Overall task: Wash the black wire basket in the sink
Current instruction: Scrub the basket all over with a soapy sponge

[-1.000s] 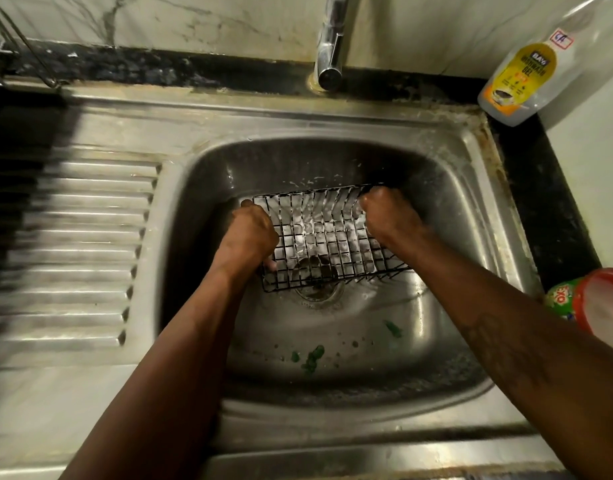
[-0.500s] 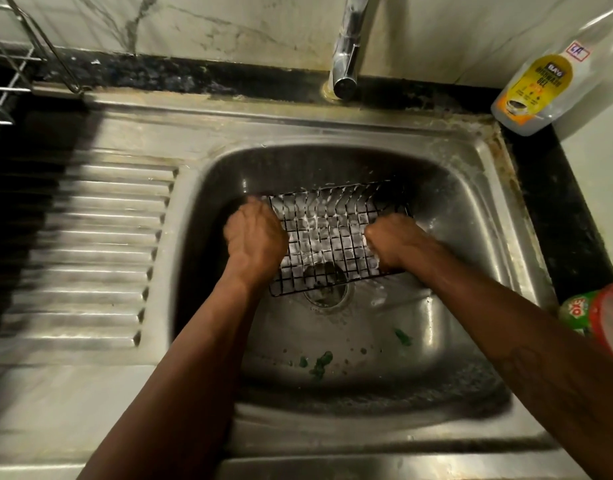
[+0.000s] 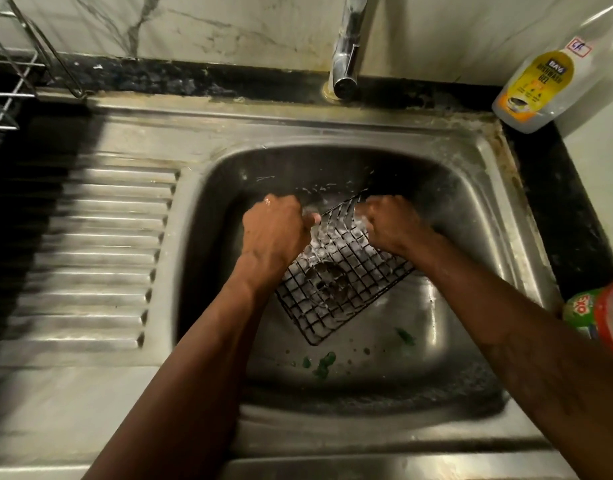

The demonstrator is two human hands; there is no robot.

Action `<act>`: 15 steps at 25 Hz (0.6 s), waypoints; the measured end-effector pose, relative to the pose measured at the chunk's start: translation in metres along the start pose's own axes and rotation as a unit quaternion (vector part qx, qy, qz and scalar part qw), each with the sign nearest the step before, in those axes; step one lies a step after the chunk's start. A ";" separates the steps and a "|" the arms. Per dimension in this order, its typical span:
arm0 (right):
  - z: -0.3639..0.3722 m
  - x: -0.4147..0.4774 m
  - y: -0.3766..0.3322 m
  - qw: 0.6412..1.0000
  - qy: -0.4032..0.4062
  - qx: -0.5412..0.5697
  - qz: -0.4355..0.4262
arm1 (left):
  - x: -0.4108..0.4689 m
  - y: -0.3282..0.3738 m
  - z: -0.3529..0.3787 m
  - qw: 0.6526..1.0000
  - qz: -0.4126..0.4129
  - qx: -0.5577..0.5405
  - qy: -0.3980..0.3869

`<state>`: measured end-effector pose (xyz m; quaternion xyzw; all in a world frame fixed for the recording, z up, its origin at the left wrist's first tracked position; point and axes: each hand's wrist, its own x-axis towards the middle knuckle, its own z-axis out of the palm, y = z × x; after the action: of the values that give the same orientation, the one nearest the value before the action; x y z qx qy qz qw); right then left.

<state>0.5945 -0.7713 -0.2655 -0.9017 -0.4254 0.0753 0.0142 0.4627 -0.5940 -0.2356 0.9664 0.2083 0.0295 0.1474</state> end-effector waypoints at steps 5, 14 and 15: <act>0.016 -0.001 -0.022 0.891 0.209 0.324 0.241 | -0.003 0.003 -0.001 0.995 0.032 -0.056 -0.080; 0.013 0.011 -0.071 0.836 0.248 0.434 0.226 | 0.002 0.011 0.009 0.986 0.065 -0.098 -0.118; 0.015 0.013 -0.077 0.851 0.254 0.411 0.205 | 0.000 0.013 0.006 0.986 0.061 -0.098 -0.123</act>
<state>0.5418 -0.7131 -0.2749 -0.8681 -0.1430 0.0128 0.4751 0.4687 -0.6064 -0.2372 0.9545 0.1250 -0.0606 0.2640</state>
